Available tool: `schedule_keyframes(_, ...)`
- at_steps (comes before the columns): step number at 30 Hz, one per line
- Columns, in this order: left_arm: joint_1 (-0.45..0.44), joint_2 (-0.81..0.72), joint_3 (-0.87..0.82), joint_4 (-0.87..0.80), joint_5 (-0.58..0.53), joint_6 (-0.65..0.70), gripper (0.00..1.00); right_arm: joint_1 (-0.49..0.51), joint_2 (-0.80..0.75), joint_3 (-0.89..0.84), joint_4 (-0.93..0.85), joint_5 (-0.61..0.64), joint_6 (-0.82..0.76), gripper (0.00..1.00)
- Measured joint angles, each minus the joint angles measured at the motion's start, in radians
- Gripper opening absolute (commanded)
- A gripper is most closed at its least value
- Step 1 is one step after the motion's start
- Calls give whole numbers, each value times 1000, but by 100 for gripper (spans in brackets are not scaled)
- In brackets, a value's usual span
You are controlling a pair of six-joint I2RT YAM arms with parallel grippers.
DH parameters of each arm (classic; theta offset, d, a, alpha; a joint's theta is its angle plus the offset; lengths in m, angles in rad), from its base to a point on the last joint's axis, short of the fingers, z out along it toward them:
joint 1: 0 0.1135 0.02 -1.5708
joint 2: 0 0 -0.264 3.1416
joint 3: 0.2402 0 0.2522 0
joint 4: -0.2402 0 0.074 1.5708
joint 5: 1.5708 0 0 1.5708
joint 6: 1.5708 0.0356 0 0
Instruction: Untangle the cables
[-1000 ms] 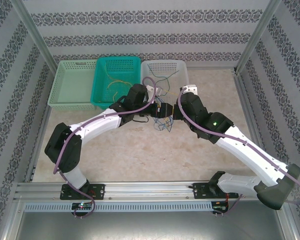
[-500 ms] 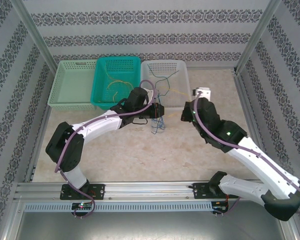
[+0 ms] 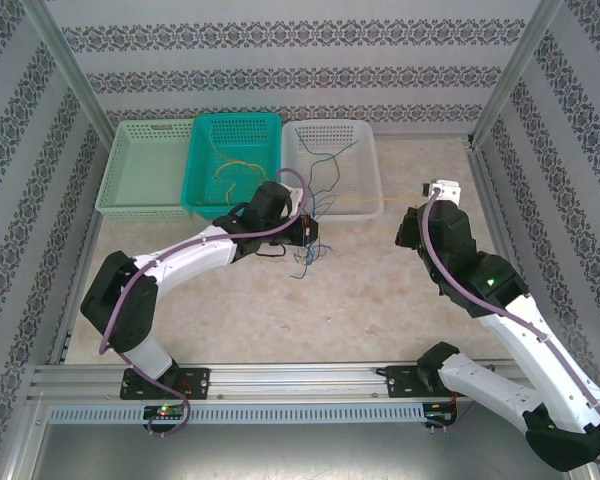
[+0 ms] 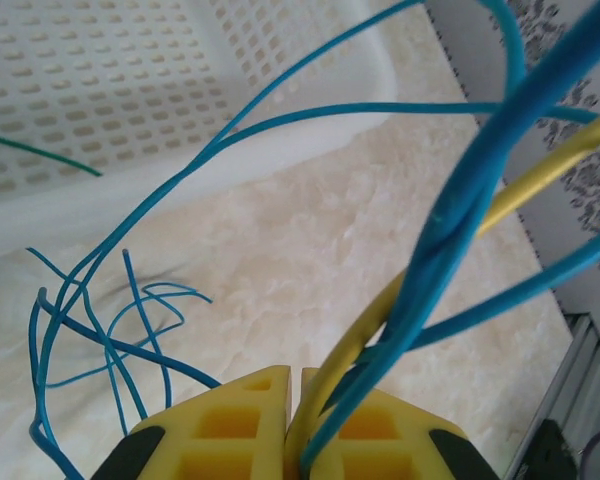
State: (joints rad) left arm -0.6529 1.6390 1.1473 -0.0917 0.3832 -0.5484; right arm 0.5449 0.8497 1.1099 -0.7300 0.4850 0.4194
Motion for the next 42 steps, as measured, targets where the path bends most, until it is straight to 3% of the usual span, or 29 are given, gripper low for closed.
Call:
schedule_keyframes(8,0,-35,-11,-106,12,227,3,-158,52,18,-55,-182,-112,0)
schedule_keyframes(14,0,-124,-57,-241,28,477,4,-347,109,13,-66,-586,-216,0)
schedule_keyframes(19,7,-147,-57,-330,27,614,3,-359,164,13,-71,-814,-286,0)
schedule_keyframes(23,7,-147,-57,-392,8,690,3,-352,209,21,-121,-823,-364,0)
schedule_keyframes(28,7,-147,-57,-445,-58,755,6,-351,205,24,-180,-732,-449,0)
schedule_keyframes(31,7,-147,-57,-451,-108,772,17,-351,192,24,-188,-677,-468,0)
schedule_keyframes(32,7,-147,-57,-451,-128,774,24,-350,186,24,-187,-661,-468,0)
schedule_keyframes(33,7,-147,-57,-451,-148,776,37,-351,180,24,-186,-650,-467,0)
schedule_keyframes(36,7,-147,-57,-451,-181,758,49,-351,158,24,-167,-643,-442,0)
schedule_keyframes(38,7,-149,-57,-451,-191,752,85,-351,145,24,-139,-662,-415,0)
schedule_keyframes(42,7,-173,-57,-447,-212,734,100,-333,139,24,-73,-720,-360,0)
